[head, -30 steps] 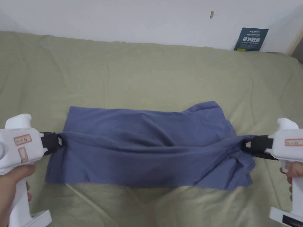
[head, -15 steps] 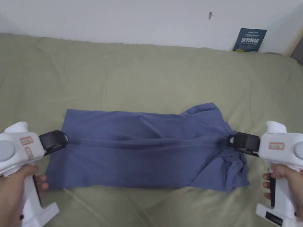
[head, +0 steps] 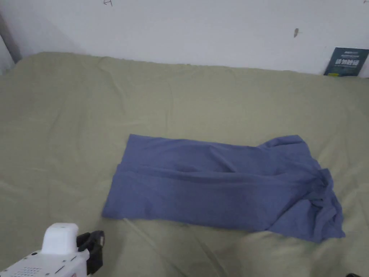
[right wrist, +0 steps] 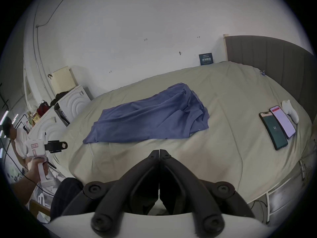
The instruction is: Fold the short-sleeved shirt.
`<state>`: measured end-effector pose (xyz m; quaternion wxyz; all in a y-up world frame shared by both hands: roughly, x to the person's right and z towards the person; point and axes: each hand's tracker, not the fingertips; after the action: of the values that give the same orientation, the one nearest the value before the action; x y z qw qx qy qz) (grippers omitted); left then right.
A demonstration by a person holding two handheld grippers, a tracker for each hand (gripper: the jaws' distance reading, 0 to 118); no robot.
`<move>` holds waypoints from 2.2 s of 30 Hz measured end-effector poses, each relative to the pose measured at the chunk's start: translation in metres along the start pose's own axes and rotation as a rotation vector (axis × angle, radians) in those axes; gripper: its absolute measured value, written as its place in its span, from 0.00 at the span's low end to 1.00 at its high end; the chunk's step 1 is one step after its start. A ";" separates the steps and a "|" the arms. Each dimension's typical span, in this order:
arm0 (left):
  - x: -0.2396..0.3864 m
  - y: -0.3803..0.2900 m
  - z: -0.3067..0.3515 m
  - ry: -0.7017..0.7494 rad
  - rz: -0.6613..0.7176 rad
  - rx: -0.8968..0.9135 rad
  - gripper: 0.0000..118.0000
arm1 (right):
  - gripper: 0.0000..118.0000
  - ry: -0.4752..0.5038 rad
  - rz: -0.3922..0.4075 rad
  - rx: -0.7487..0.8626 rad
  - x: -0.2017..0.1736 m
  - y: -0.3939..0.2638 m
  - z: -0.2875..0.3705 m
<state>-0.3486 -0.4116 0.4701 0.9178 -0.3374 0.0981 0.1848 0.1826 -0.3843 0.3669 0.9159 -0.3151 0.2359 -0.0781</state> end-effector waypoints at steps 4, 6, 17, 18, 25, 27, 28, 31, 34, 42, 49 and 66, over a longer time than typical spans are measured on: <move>-0.007 0.019 -0.035 0.078 -0.049 0.004 0.09 | 0.00 -0.026 0.002 -0.032 -0.003 -0.007 -0.001; -0.014 0.026 -0.057 0.095 0.000 -0.020 0.88 | 0.00 -0.027 -0.001 -0.041 -0.004 -0.007 -0.001; -0.036 0.050 -0.164 0.290 -0.017 -0.210 0.94 | 0.00 -0.163 -0.031 -0.063 0.002 -0.003 0.001; -0.025 0.049 -0.164 0.328 -0.086 -0.174 0.91 | 0.00 -0.209 -0.016 -0.073 0.001 -0.001 -0.001; -0.006 0.046 -0.146 0.258 -0.082 -0.129 0.50 | 0.00 -0.265 0.053 -0.052 -0.004 0.015 -0.010; -0.008 0.050 -0.134 0.255 -0.058 -0.091 0.06 | 0.00 -0.257 0.080 -0.050 -0.005 0.021 -0.013; -0.008 0.054 -0.130 0.226 -0.032 -0.072 0.06 | 0.00 -0.265 0.092 -0.049 -0.005 0.024 -0.016; 0.002 0.061 -0.116 0.209 -0.053 -0.059 0.05 | 0.00 -0.306 0.142 -0.080 -0.002 0.034 -0.028; 0.011 0.067 -0.111 0.193 -0.076 -0.036 0.05 | 0.00 -0.322 0.136 -0.083 0.009 0.042 -0.045; 0.011 0.077 -0.117 0.175 -0.061 -0.039 0.05 | 1.00 -0.327 0.147 -0.134 0.051 0.070 -0.126; 0.020 0.074 -0.117 0.187 -0.070 -0.066 0.06 | 1.00 -0.368 0.143 -0.298 0.075 0.081 -0.212; 0.020 0.084 -0.099 0.063 0.037 -0.042 0.04 | 0.09 -0.217 0.080 -0.227 0.038 0.105 -0.156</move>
<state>-0.3698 -0.4118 0.3404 0.9035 -0.3602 0.1294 0.1932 0.1405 -0.3965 0.1802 0.8969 -0.4137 0.1552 0.0204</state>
